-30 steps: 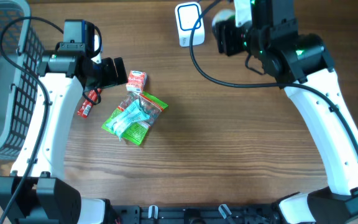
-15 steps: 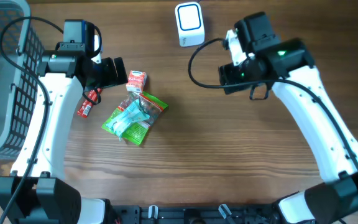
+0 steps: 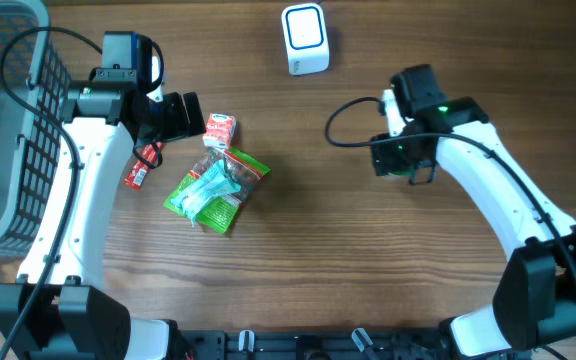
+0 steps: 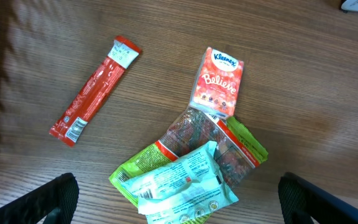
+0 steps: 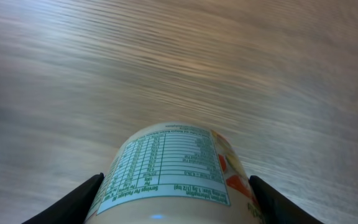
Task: Scan the item barcode
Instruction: 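Carry the jar right and set it down on the table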
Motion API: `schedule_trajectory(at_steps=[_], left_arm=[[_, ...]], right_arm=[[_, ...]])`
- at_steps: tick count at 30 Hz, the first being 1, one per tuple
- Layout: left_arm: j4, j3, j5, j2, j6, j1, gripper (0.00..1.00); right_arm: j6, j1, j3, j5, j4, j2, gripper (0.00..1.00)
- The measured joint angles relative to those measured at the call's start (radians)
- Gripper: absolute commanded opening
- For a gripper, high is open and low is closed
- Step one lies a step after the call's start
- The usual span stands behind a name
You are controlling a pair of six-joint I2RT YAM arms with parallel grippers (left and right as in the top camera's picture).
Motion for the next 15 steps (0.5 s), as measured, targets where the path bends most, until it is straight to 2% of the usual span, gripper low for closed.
schedule_trajectory(at_steps=[8, 15], left_arm=[[0.0, 0.0, 0.0, 0.0, 0.0, 0.0, 1.0], [0.0, 0.0, 0.0, 0.0, 0.0, 0.0, 1.0]], right_arm=[[0.009, -0.22, -0.124, 0.001, 0.087, 0.001, 0.04], [0.012, -0.359, -0.184, 0.004, 0.146, 0.001, 0.05]])
